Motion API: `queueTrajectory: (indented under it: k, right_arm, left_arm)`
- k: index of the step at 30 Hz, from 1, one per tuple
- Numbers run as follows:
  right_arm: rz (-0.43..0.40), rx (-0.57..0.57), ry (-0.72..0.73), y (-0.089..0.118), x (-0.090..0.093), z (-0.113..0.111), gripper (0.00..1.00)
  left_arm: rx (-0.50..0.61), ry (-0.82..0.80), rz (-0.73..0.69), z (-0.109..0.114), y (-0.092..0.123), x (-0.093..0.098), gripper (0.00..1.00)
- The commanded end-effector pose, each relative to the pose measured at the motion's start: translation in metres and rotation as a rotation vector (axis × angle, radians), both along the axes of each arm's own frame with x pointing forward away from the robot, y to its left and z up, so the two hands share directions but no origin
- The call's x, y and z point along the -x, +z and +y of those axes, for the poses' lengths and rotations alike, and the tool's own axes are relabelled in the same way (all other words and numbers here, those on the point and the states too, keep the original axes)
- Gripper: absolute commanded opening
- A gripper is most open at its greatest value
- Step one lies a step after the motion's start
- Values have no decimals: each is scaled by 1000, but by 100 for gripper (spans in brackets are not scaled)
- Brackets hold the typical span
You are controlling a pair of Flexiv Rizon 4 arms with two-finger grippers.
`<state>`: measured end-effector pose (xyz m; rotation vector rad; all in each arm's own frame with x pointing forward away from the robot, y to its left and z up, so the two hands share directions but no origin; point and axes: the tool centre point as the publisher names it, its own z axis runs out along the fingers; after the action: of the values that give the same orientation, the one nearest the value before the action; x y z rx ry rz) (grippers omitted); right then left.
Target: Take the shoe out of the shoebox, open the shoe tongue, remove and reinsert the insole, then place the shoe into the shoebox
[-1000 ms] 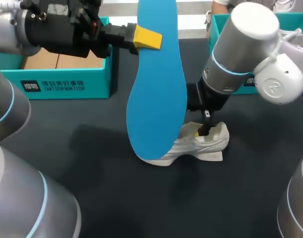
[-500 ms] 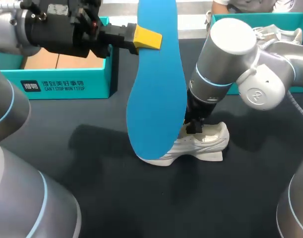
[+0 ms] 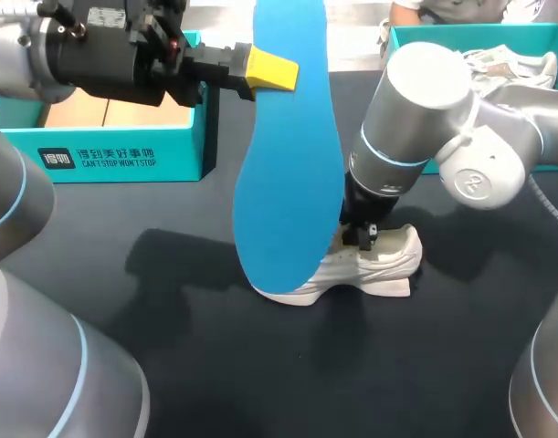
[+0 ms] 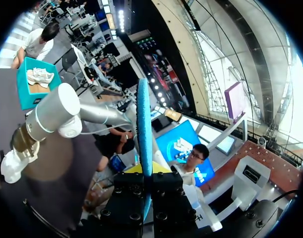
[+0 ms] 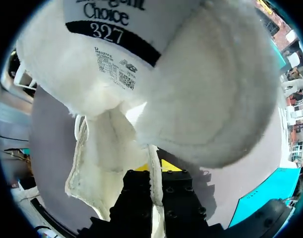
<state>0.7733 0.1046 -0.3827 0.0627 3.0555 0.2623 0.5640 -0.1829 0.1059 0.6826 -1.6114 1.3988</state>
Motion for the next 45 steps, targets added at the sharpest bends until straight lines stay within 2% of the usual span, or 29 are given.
queueTrajectory:
  k: [1,4,5,6,8,9,21,23,24,25,26,28,29,30,34,39,45]
  right_arm:
    - [35,129,-176,28,8,-7,0]
    - [29,119,-342,36,15,-12,0]
    - [42,76,-461,36,17,-14,0]
    - [60,68,-486,35,19,-15,0]
    - [122,-33,-592,36,22,-16,0]
    - [132,-105,-613,39,24,-14,0]
    - [132,-105,-613,39,24,-14,0]
    - [149,-128,-728,41,32,-7,0]
    - [180,-114,-841,41,36,-4,0]
    - [210,-147,-877,42,41,0,0]
    - [192,-163,-894,44,50,6,0]
    - [232,-210,-943,46,63,16,0]
    - [225,-204,-1009,47,67,19,0]
    - [254,-220,-1029,48,70,23,0]
    - [282,-263,-1161,53,77,30,0]
    - [315,-296,-1229,52,77,30,0]
    - [369,-313,-1216,47,77,31,0]
  left_arm:
    - [0,-2,0,-1,-1,-1,0]
    - [0,-2,0,-1,-1,-1,0]
    - [0,-2,0,-1,-1,-1,0]
    - [0,-2,0,-1,-1,-1,0]
    - [0,-2,0,-1,-1,-1,0]
    - [0,-2,0,-1,-1,-1,0]
    - [0,-2,0,-1,-1,-1,0]
    - [0,-2,0,-1,-1,-1,0]
    - [0,-2,0,-1,-1,-1,0]
    - [0,-2,0,-1,-1,-1,0]
    - [0,-2,0,-1,-1,-1,0]
    - [0,-2,0,-1,-1,-1,0]
    - [0,-2,0,-1,-1,-1,0]
    - [0,-2,0,-1,-1,-1,0]
    - [0,-2,0,-1,-1,-1,0]
    - [0,-2,0,-1,-1,-1,0]
    - [0,-2,0,-1,-1,-1,0]
